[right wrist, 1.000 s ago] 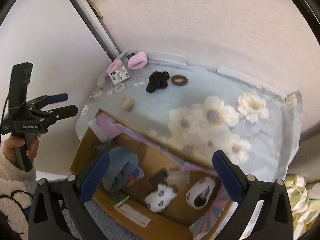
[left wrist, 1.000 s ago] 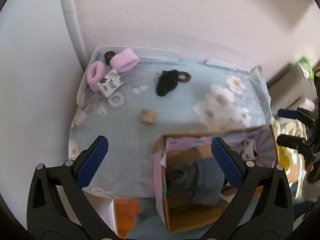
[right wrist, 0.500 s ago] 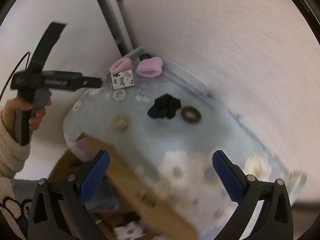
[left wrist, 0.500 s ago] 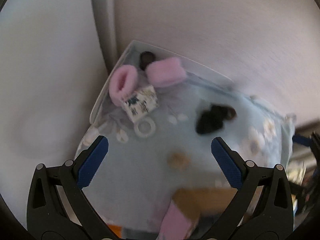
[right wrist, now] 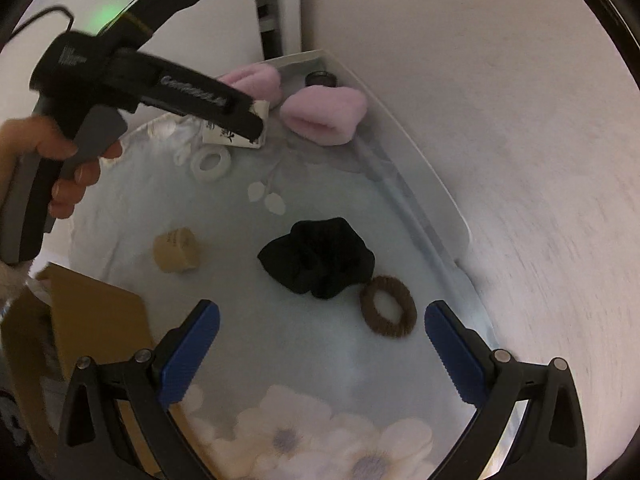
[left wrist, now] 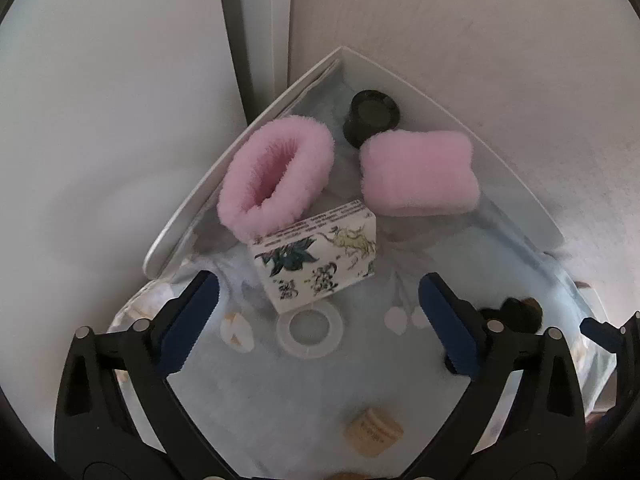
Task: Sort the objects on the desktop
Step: 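Return both tools to the tray, then grasp the printed white box with the left tool while the right tool grasps the black sock, then carry the printed box and black sock over the cardboard box with both tools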
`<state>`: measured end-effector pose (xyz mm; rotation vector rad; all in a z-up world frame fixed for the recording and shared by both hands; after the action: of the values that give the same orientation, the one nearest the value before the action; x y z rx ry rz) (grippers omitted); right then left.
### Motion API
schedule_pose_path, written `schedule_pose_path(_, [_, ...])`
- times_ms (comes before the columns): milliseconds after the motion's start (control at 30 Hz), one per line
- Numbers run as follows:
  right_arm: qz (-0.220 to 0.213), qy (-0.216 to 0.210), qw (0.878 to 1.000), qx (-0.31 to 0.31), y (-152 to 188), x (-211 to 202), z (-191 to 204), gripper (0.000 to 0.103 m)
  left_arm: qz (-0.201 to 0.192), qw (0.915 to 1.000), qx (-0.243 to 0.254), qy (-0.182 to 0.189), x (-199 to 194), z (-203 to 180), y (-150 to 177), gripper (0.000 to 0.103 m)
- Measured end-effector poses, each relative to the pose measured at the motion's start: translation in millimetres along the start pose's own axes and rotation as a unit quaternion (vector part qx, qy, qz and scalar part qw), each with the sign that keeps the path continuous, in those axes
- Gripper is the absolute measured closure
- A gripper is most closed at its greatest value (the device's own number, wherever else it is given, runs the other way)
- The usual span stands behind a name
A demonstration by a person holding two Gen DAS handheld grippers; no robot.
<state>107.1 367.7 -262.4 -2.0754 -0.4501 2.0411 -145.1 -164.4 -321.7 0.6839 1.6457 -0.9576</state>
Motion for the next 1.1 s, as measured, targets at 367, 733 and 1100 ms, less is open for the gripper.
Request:
schedule_pose_path(367, [0.007,-0.011,0.998,-0.058,-10,35,-3,0.016,0.001,0.9989,-0.046,-0.010,13,7,-2,0.011])
schedule_pose_path(733, [0.026,-0.037,0.997,-0.059,-11,45,2,0.079,0.012,0.9983,-0.056,0.012,17,1,11,0.045])
schedule_pose_path(1100, [0.025,-0.043,0.998,-0.044,-12,31,6,0.087,0.005,0.9990,-0.038,0.023,-8,-6,31,0.046])
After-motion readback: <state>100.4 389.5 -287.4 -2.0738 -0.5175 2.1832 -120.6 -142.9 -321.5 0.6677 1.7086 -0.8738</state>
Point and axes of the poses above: each gripper's, at about its wrist camera, not at the fingertips, and x roughly the way its jaws point, z to its left, y to its underside, the point moved 8 cm from there along x, roughly the way its jaws point, and after that the axes turned 1 degree about -x, right-handed, at the moved point
